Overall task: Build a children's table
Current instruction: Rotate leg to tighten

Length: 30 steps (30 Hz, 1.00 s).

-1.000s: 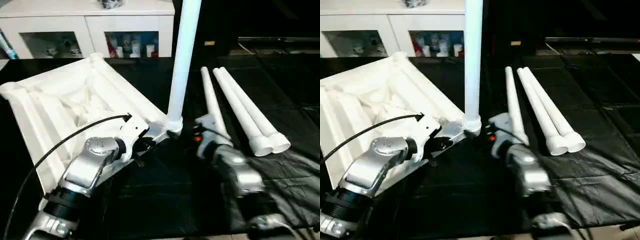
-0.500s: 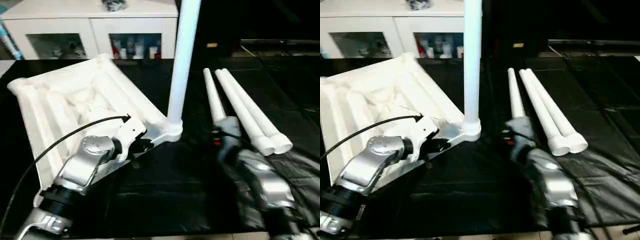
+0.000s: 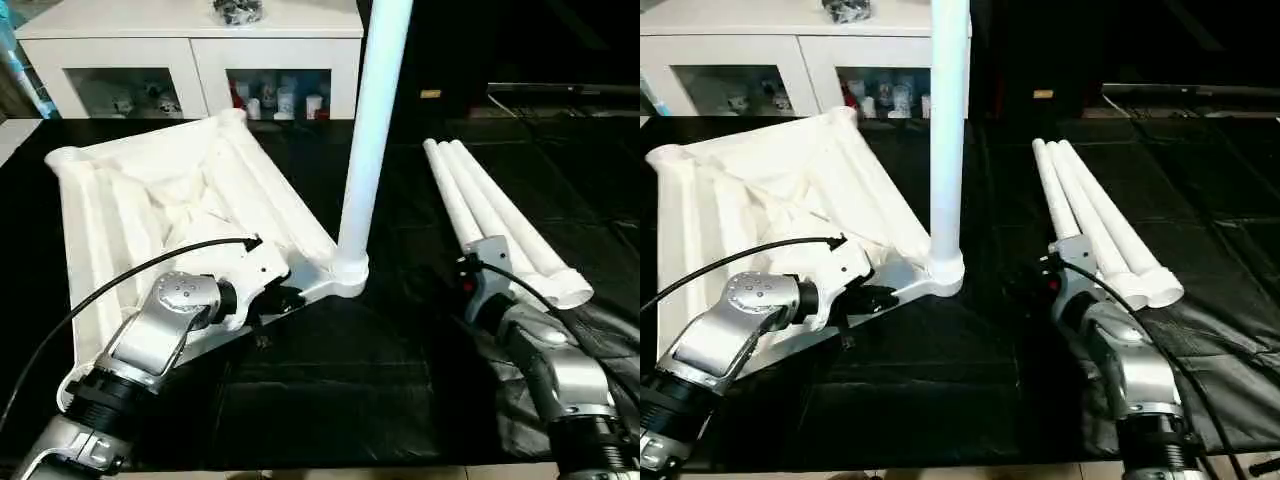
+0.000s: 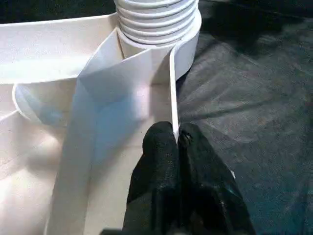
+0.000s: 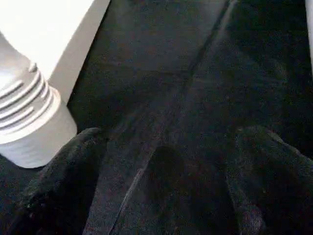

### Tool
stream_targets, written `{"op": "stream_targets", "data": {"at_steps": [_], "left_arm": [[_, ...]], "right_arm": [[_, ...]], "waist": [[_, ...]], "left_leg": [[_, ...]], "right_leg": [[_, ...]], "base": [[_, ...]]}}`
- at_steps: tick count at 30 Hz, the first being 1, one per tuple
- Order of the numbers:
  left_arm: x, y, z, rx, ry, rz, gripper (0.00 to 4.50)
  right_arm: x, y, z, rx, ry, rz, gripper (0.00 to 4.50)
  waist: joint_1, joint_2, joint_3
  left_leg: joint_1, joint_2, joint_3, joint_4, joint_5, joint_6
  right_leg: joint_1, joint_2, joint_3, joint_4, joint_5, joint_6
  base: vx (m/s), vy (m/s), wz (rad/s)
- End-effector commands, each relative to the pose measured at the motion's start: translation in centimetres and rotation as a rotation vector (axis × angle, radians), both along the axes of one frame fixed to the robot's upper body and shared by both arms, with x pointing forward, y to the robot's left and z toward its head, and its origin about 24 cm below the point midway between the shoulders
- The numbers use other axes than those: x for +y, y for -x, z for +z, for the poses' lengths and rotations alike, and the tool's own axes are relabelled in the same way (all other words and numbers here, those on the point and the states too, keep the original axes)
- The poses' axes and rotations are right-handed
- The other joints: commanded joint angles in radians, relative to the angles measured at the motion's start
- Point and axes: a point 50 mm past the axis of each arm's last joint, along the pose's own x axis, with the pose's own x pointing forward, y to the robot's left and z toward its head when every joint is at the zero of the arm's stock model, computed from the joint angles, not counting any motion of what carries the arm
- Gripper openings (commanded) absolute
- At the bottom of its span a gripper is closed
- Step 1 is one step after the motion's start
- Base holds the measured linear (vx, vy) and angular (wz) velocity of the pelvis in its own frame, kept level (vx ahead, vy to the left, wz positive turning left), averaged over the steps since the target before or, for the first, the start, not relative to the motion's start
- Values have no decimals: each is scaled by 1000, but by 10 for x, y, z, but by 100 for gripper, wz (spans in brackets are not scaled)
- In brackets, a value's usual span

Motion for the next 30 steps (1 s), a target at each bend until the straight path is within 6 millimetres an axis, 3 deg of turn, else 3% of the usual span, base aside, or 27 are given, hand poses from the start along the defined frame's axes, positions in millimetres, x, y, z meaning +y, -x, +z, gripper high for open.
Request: {"op": "stream_targets", "data": {"at_steps": [1,7,15,21,23,30], "left_arm": [[-6,10,-7,38,-7,-116,0],[-7,13,-7,32,-32,-192,0],[-7,14,-6,29,-58,-297,0],[-8,18,-7,48,-80,-391,0],[-8,19,-7,50,-83,-400,0],[-9,19,-6,59,-108,-469,0]], "right_arm": [[-7,-2,10,-47,1,-11,447],[-3,-1,15,-60,3,87,447],[-3,3,27,-114,37,283,447],[-7,18,39,-90,44,601,447],[-6,18,40,-84,44,626,447],[9,21,36,-61,85,838,447]], "waist": [[1,6,-76],[14,6,-76],[17,3,-75],[21,2,-77],[22,0,-77],[27,-3,-73]], "left_leg": [[9,46,-12,-57,-82,49],[9,47,-11,-56,-84,55],[9,47,-11,-56,-102,55],[5,50,-12,-51,-90,89],[5,50,-11,-50,-90,96],[8,51,-11,-52,-140,72]], "right_leg": [[60,-76,48,-60,-6,-243],[59,-76,47,-57,3,-244],[59,-77,47,-61,-40,-236],[64,-77,44,-54,2,-251],[64,-78,43,-55,-1,-254],[55,-80,44,-64,-119,-247]], "base": [[0,0,0],[0,0,0],[0,0,0],[0,0,0],[0,0,0],[0,0,0]]}}
